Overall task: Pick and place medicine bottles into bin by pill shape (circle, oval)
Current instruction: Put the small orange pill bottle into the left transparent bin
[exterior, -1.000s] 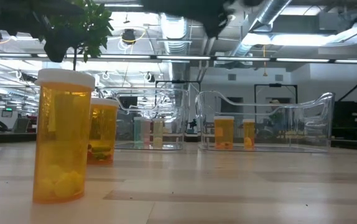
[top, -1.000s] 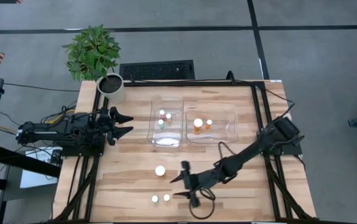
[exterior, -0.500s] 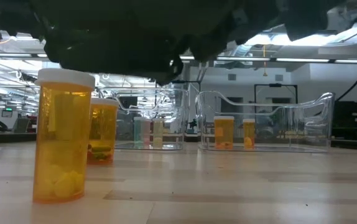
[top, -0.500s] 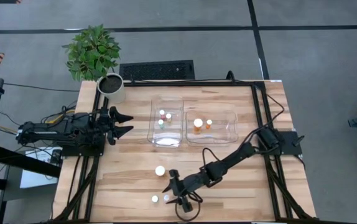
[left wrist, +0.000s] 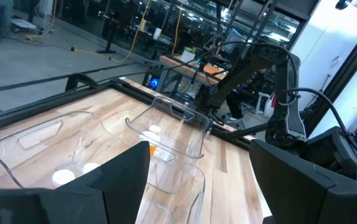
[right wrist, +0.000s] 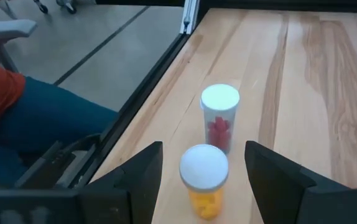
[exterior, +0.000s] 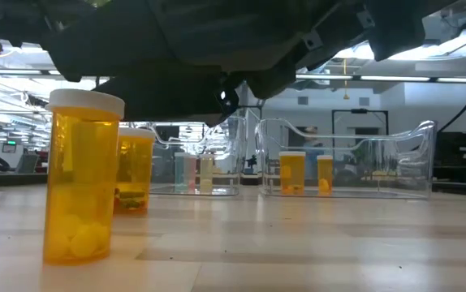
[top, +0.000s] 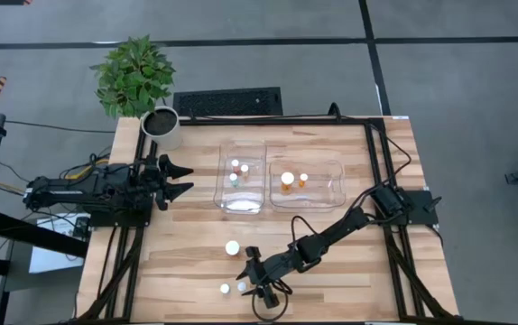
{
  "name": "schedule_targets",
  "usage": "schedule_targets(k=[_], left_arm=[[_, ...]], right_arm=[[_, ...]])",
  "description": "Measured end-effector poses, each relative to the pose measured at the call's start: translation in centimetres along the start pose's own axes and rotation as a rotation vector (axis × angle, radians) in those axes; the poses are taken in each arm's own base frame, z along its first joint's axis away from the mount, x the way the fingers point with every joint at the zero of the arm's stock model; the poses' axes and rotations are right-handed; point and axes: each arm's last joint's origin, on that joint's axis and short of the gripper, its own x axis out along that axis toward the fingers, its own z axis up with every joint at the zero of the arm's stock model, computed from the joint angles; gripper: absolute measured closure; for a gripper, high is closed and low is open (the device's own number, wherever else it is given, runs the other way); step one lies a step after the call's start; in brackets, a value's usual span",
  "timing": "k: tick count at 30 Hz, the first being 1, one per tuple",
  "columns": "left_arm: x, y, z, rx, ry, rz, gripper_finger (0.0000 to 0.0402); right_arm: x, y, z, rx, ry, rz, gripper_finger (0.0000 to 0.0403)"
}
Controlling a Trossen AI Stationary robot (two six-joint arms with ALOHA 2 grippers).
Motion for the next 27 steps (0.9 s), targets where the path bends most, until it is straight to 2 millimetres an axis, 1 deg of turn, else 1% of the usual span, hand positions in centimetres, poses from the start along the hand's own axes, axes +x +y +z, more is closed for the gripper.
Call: schedule_targets(k=[3, 10, 20, 27], left_arm=[[0.0, 0.0, 0.0, 0.0, 0.0, 0.0, 0.0132], [0.0, 0.0, 0.0, 0.0, -0.001, 0.003, 0.0132], [0.0, 0.0, 0.0, 0.0, -0.005, 0.014, 0.0132], [0.0, 0.0, 0.0, 0.001, -0.005, 0.014, 0.0132]], right_arm=[[0.3, 0.0, -0.3, 0.0, -0.007, 0.001, 0.0168], [0.8, -0.3, -1.8, 0.023, 0.049, -0.009, 0.0168], [0.9, -0.3, -1.7, 0.019, 0.028, -0.006, 0.0168], [0.9, -0.7, -1.5, 0.021, 0.013, -0.012, 0.0168]])
